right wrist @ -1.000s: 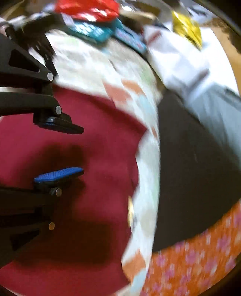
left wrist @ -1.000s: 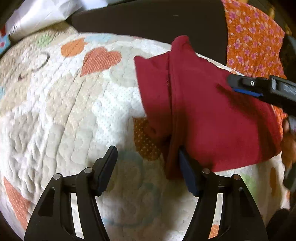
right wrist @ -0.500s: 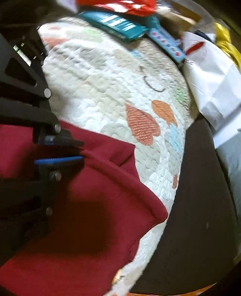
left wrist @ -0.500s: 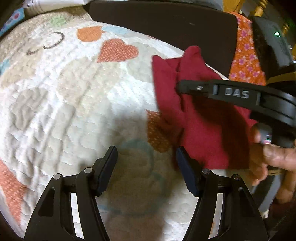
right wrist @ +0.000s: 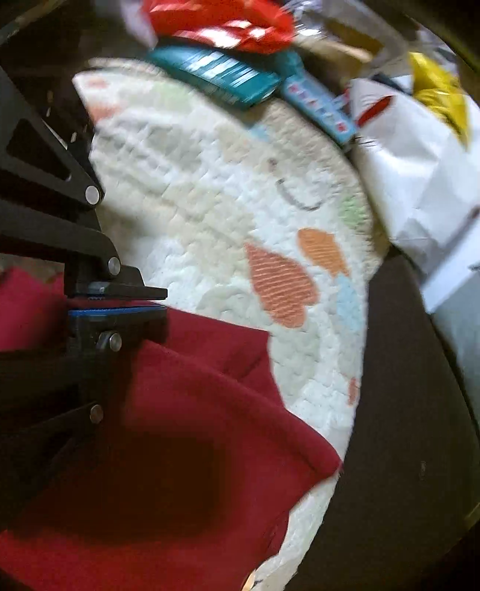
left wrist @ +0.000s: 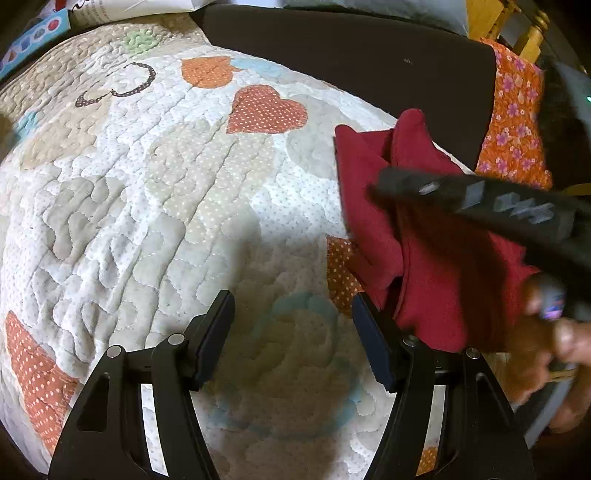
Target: Fold small clothes
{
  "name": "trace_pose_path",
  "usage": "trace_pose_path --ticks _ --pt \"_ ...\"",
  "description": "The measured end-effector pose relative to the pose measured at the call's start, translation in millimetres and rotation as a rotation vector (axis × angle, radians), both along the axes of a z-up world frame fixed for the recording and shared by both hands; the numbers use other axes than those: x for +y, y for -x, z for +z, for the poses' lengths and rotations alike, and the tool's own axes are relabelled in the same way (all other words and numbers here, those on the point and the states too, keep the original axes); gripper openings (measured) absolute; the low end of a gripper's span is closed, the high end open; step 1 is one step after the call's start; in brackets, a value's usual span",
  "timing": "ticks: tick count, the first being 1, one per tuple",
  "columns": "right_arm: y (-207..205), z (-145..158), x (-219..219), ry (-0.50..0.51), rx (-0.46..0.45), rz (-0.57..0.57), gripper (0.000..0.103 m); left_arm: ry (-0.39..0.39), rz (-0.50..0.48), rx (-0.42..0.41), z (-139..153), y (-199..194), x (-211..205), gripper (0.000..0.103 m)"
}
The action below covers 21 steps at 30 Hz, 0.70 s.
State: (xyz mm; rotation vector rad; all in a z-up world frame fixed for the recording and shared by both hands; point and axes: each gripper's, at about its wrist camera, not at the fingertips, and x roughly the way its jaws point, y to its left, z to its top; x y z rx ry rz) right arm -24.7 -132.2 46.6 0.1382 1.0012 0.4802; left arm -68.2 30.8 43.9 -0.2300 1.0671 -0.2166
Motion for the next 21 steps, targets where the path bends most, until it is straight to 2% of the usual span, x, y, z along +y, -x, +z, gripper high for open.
trace_pose_path --ticks 3,6,9,12,15,17,21 --pt "7 24 -20 -0.022 -0.086 -0.035 0.002 0.019 0.005 -0.003 2 -1 3 0.066" --pt "6 36 -43 -0.018 -0.131 -0.104 0.002 0.046 0.015 -0.004 4 -2 6 0.066" --pt "-10 26 -68 0.010 -0.099 -0.200 0.002 0.085 0.023 0.003 5 -3 6 0.066" --pt "-29 15 -79 0.047 -0.090 -0.236 0.002 0.156 0.020 0.000 7 -6 6 0.066" --pt "-47 5 -80 0.076 -0.093 -0.233 0.002 0.248 0.017 0.008 7 -15 3 0.066" --pt "-59 -2 -77 0.093 -0.087 -0.229 0.002 0.280 0.000 0.023 6 -21 -2 0.067" --pt "-80 -22 -70 0.105 -0.057 -0.206 0.002 0.283 -0.012 0.029 3 -28 -15 0.071"
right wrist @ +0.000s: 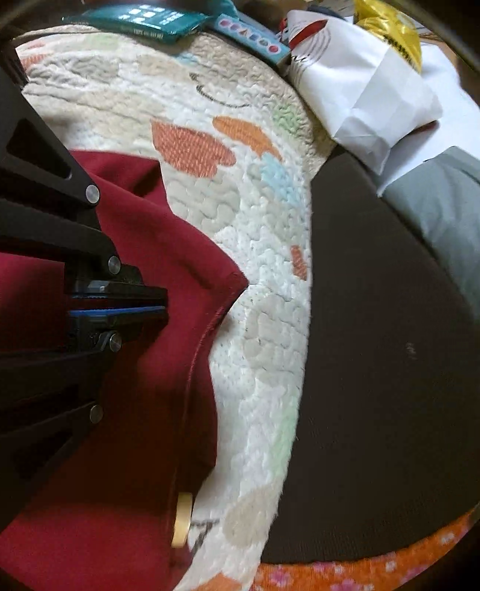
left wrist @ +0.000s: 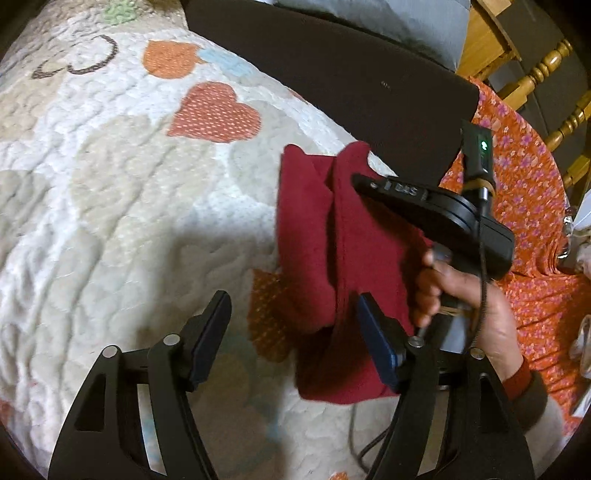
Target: Fold small clothes
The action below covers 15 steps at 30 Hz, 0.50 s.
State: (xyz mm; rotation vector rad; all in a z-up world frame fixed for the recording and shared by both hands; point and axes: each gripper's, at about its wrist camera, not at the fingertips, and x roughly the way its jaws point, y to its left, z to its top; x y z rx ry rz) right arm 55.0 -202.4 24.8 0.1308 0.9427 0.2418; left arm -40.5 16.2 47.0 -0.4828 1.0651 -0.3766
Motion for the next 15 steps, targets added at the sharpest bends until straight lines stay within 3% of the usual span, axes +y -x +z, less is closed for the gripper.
trace_pose_path --ticks 3,8,15 --pt "-9 -5 -3 -0.045 -0.013 0.008 0.002 0.008 -0.013 0.007 -4 -5 -12 0.071" --pt "-2 1 -19 -0.136 0.043 0.011 0.002 -0.017 -0.020 -0.020 -5 -8 -23 0.072" --pt "63 42 -68 -0.110 -0.025 -0.024 0.003 -0.004 0.008 -0.031 -7 -14 -29 0.077"
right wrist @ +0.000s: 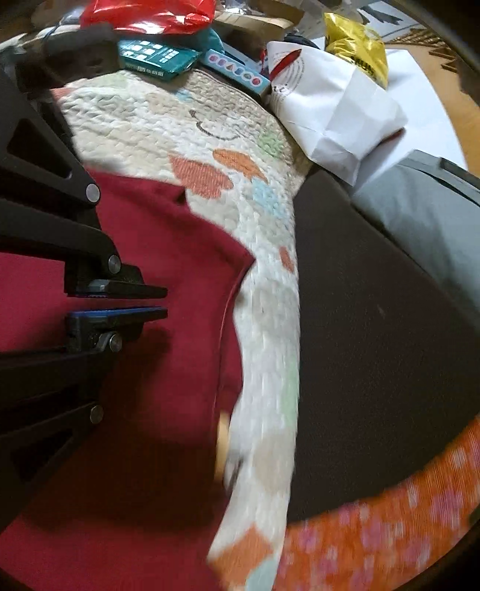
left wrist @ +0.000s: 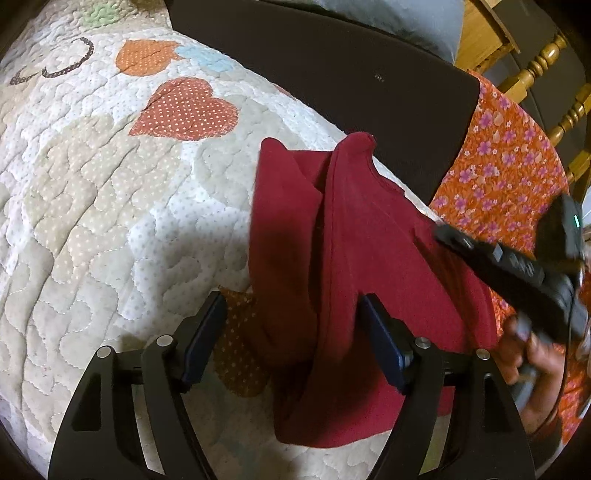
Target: Fold small clothes
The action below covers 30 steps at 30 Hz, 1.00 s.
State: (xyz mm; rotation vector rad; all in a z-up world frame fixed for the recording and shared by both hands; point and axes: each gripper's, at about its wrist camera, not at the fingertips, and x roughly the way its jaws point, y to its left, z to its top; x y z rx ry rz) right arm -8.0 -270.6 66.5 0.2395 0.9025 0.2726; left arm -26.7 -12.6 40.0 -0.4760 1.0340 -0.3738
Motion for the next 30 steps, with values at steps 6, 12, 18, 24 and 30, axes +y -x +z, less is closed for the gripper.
trace_pose_path --ticks 6,12,18,24,30 --pt "28 -4 -39 0.128 0.022 -0.091 0.003 0.001 0.011 -0.022 0 -2 -7 0.085" --pt "23 -25 -59 0.074 0.039 -0.095 0.003 -0.067 -0.020 -0.070 -1 2 -21 0.091" --pt "47 0 -85 0.093 -0.008 -0.165 0.003 -0.025 -0.010 -0.044 -3 -1 -18 0.091" --pt "54 -18 -107 0.101 0.043 -0.221 0.003 -0.032 -0.005 -0.034 -1 -1 -21 0.091" --pt "69 0 -73 0.041 0.027 -0.115 0.004 -0.086 0.006 -0.052 0 -2 -31 0.091"
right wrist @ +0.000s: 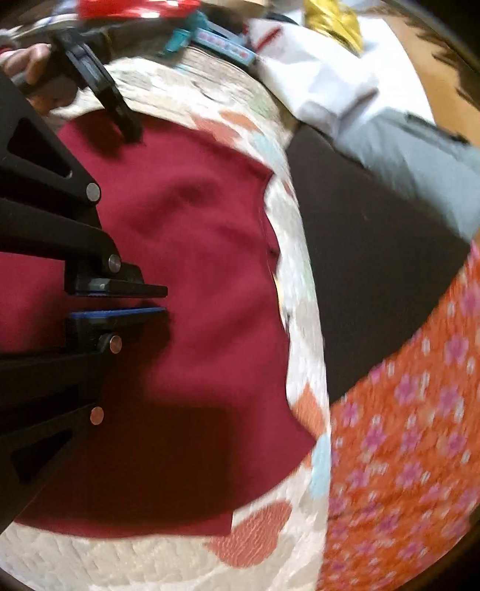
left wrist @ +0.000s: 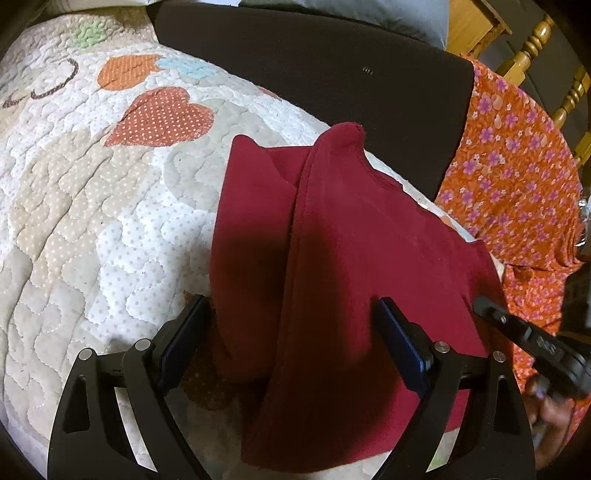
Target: Fold small clothes
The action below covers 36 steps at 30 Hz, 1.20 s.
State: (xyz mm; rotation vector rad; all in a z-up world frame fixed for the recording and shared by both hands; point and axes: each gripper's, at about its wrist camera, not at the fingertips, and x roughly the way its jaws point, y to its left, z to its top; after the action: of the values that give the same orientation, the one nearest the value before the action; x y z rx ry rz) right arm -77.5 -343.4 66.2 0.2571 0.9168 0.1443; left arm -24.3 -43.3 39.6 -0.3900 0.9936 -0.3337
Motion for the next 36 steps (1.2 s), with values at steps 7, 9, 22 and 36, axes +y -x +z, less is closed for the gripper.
trace_pose_path --ticks 7,9,22,36 --pt "9 -19 38 0.011 0.026 0.067 0.004 -0.035 -0.010 -0.011 -1 0 -8 0.092" --pt "7 -24 39 0.008 0.029 0.065 0.004 -0.020 -0.004 -0.008 -1 0 -6 0.092" --pt "2 -27 31 -0.061 0.053 0.049 0.004 0.045 -0.019 -0.038 3 2 -4 0.054" --pt "-6 -30 19 -0.166 0.072 0.023 0.005 0.243 -0.139 -0.131 52 16 -12 0.024"
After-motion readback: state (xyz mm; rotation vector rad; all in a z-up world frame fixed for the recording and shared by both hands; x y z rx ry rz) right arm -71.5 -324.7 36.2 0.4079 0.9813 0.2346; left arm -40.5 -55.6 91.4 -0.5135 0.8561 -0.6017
